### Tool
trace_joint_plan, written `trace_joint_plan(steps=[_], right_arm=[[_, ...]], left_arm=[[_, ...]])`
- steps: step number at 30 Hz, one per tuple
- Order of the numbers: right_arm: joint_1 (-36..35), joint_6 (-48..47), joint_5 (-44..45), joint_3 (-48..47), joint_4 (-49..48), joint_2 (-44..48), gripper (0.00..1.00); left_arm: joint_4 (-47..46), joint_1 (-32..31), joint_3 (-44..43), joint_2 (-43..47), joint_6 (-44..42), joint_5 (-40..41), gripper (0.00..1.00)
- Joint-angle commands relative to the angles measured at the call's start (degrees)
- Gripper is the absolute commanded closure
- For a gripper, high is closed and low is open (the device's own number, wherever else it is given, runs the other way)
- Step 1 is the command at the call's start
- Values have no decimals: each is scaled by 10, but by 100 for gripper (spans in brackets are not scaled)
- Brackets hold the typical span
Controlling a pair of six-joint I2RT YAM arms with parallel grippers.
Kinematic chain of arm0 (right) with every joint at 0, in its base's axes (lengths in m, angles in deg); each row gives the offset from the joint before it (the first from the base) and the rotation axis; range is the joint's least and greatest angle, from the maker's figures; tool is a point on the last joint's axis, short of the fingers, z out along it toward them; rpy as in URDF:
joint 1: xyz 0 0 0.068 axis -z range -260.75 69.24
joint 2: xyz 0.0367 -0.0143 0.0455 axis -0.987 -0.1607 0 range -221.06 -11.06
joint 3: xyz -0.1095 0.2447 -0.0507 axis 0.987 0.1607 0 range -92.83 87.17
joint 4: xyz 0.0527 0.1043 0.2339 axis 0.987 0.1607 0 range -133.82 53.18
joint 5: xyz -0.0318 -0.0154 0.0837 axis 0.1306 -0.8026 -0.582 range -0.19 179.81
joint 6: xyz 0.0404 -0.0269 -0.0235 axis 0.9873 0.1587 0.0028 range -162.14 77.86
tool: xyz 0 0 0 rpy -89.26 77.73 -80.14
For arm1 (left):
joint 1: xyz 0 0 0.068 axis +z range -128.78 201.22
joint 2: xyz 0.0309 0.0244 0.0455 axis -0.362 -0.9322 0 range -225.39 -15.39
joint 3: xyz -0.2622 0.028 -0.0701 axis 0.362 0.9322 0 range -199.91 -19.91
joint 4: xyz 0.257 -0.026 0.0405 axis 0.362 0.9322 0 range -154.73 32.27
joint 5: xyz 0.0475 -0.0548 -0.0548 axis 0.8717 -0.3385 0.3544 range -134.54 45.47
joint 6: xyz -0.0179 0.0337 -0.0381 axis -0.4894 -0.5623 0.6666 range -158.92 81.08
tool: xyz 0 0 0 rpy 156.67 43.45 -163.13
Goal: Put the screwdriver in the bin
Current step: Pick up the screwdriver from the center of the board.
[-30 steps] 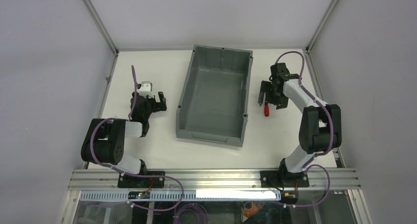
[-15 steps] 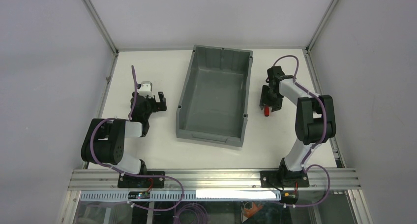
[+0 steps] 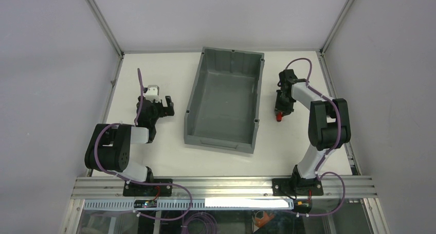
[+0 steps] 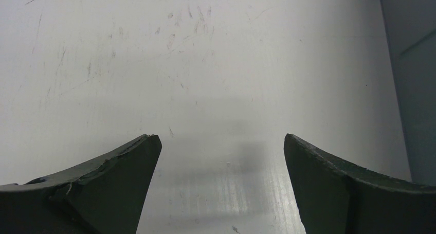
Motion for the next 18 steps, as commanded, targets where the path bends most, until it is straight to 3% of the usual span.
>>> trace_joint_plan(steps=[1,18], right_arm=[[-1,-1,11,-11,-9,-3,79],[-1,0,9,-37,42,80,81]], left_arm=[[-34,3,-10,3,-13,-9,1],[-34,3,-10,3,-13,-9,1]])
